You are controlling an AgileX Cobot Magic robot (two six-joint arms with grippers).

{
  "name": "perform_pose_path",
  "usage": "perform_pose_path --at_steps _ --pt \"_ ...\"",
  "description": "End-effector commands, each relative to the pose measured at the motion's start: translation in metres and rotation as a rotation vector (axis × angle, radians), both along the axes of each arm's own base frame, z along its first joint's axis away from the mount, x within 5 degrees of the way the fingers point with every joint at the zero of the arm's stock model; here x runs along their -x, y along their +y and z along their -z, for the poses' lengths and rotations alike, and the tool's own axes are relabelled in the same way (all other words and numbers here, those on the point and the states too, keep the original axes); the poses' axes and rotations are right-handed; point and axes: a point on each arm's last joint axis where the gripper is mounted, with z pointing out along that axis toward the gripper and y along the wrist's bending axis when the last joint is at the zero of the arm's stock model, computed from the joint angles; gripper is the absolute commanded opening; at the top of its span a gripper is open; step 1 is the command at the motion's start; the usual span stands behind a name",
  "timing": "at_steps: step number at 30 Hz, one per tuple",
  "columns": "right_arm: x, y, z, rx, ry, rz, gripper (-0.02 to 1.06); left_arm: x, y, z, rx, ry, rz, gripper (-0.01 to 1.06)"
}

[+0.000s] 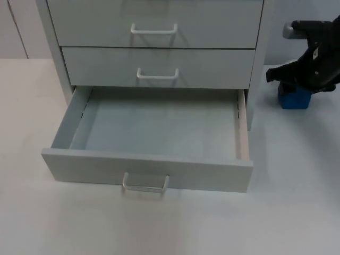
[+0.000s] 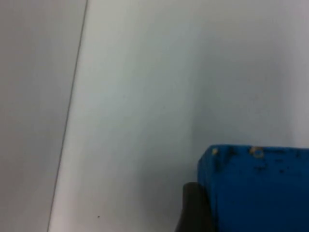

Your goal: Open the drawer with the left hand, place the block into the drawer with the right hand, then close the drawer with the left hand.

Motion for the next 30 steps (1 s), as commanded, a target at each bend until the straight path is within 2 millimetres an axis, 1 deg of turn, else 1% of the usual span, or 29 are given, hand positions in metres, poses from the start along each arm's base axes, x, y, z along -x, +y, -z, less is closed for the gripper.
perform_pose_path --at_steps 1,2,3,6,8,9,11,12,13,16,17,18,20,21,22,23,24,26,27,28,30 --pt "-0.003 0.002 -0.017 0.004 -0.047 -0.013 0.16 0.001 0.001 0.001 -0.003 -0.008 -0.003 1.05" --pt "-0.003 0.002 -0.026 0.002 -0.061 -0.012 0.01 0.001 0.001 0.001 -0.003 -0.008 -0.003 1.05" --pt "-0.003 0.002 -0.026 0.002 -0.061 -0.012 0.01 0.001 0.001 0.001 -0.003 -0.008 -0.003 1.05" --pt "0.002 -0.001 -0.054 0.008 -0.072 0.0 0.0 0.001 0.001 0.001 -0.003 -0.008 -0.003 1.05" --pt "0.008 -0.003 -0.073 0.022 -0.047 0.017 0.0 0.001 0.001 0.001 -0.003 -0.008 -0.003 1.05" --pt "0.008 -0.003 -0.073 0.022 -0.047 0.017 0.0 0.001 0.001 0.001 -0.003 -0.008 -0.003 1.05" --pt "0.018 -0.007 -0.092 0.031 -0.032 0.03 0.0 0.001 0.001 0.001 -0.003 -0.008 -0.003 1.05" --pt "0.021 -0.007 -0.096 0.031 -0.031 0.031 0.0 0.001 0.001 0.001 -0.003 -0.008 -0.003 1.05" --pt "0.029 -0.009 -0.102 0.031 -0.033 0.031 0.0 0.001 0.001 0.001 -0.002 -0.006 -0.003 1.05" --pt "0.057 -0.014 -0.113 0.013 -0.032 0.044 0.0 0.001 0.001 0.001 -0.002 -0.006 -0.003 1.05" --pt "0.068 -0.016 -0.112 0.015 -0.021 0.04 0.0 0.001 0.001 0.001 -0.002 -0.006 -0.003 1.05" --pt "0.068 -0.016 -0.112 0.015 -0.021 0.04 0.0 0.001 0.001 0.001 -0.002 -0.006 -0.003 1.05" --pt "0.092 -0.02 -0.116 0.017 -0.022 0.031 0.0 0.001 0.001 0.001 -0.002 -0.006 -0.003 1.05" --pt "0.098 -0.021 -0.117 0.016 -0.02 0.03 0.0 0.001 0.001 0.001 -0.002 -0.006 -0.003 1.05" --pt "0.109 -0.023 -0.114 0.017 -0.009 0.027 0.0 0.001 0.001 0.001 -0.002 -0.006 -0.003 1.05" --pt "0.126 -0.026 -0.117 0.018 -0.002 0.026 0.0 0.001 0.001 0.001 -0.002 -0.006 -0.003 1.05" --pt "0.126 -0.026 -0.117 0.018 -0.002 0.026 0.0 0.001 0.001 0.001 -0.002 -0.006 -0.003 1.05" --pt "0.149 -0.03 -0.114 0.021 0.017 0.023 0.0 0.001 0.001 0.001 -0.002 -0.006 -0.003 1.05" --pt "0.158 -0.032 -0.117 0.019 0.014 0.022 0.0 0.001 0.001 0.001 -0.002 -0.004 -0.003 1.05" --pt "0.164 -0.033 -0.116 0.019 0.016 0.022 0.0 0.001 0.001 0.001 -0.002 -0.004 -0.003 1.05" --pt "0.183 -0.037 -0.115 0.023 0.032 0.021 0.0 0.001 0.001 0.001 -0.002 -0.002 -0.003 1.05"
